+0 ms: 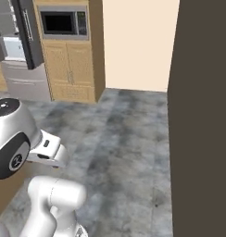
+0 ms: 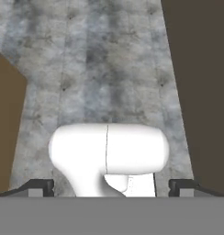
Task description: Gather the mushroom and bell pepper from the fridge and place them on a tray on the dining counter. Then gather the fishs from the fridge and place them on the other tray.
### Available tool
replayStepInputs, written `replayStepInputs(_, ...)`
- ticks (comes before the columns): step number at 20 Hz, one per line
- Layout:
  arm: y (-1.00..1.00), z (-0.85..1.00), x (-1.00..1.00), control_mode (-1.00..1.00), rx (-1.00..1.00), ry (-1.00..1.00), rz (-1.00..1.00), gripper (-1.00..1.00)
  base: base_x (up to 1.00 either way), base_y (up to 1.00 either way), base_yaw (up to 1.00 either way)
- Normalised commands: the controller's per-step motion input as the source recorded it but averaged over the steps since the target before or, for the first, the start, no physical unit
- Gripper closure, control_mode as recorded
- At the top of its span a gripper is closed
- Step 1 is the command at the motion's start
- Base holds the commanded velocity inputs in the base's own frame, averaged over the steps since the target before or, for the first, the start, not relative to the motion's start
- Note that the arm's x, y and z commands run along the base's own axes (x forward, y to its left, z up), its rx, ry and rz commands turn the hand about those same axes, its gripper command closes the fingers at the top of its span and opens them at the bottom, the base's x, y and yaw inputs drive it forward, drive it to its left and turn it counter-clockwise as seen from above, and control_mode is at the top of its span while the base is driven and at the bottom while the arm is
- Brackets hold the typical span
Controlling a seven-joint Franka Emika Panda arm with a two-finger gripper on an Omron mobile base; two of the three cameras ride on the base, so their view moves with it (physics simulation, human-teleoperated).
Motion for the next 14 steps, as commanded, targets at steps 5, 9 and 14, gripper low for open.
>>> replayStepInputs(5,0.0,0.0,0.0,1.0,0.0,0.0,0.0,-1.0,1.0,-0.64,0.0)
replayStepInputs(9,0.0,0.0,0.0,1.0,0.0,0.0,0.0,-1.0,1.0,-0.1,0.01)
replayStepInputs(14,0.0,0.0,0.0,1.0,0.0,0.0,0.0,-1.0,1.0,0.1,0.06)
